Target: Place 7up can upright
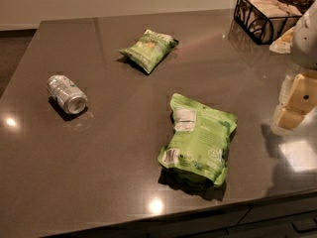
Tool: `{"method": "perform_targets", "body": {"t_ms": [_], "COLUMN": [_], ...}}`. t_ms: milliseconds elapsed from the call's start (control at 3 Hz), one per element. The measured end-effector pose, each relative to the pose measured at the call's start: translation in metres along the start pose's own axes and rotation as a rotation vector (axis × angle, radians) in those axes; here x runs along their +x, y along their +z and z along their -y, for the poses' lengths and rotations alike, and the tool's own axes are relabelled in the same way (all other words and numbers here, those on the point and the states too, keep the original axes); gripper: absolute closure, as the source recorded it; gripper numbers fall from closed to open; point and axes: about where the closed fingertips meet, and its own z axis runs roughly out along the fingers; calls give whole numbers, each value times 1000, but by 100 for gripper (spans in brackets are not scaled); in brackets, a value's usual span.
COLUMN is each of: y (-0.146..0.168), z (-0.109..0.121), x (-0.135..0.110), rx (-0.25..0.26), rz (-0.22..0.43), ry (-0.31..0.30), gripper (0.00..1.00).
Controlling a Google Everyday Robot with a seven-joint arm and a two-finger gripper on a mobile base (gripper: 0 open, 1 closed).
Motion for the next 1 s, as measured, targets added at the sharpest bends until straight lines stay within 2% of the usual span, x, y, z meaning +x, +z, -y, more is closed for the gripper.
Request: {"method": "perform_targets", "body": {"t_ms": [667, 1000], "y": [3, 17], "z": [2, 4], "x": [-9, -43], "rx": [-5, -34], "rz": [-16, -12], "ry": [-1, 11], "gripper": [0, 0]}}
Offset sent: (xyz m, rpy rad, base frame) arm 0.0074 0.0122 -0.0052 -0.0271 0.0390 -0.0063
